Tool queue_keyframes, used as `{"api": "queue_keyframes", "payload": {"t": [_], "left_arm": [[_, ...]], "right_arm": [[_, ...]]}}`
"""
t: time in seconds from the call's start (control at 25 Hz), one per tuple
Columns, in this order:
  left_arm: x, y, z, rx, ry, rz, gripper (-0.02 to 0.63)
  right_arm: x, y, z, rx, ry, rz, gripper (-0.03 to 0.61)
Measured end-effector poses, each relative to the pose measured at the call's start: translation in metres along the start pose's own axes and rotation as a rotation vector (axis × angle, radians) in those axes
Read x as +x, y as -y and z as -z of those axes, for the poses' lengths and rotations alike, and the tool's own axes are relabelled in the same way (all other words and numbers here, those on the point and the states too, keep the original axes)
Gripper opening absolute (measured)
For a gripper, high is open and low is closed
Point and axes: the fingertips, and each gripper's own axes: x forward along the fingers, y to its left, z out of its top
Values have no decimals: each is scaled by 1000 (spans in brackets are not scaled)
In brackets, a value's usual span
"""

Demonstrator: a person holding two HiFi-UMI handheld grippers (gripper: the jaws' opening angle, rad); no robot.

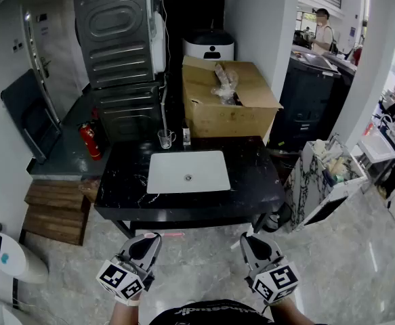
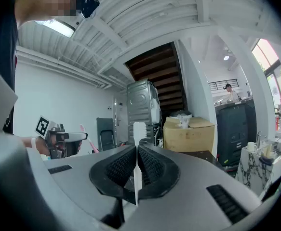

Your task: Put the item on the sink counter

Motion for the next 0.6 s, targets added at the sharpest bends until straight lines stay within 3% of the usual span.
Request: {"api": "queue_keyframes", "payload": {"t": [0.6], "left_arm": [[-9, -8, -2, -17, 9, 31, 29]], "right_arm": [[2, -12, -2, -7, -9, 44, 43]]}}
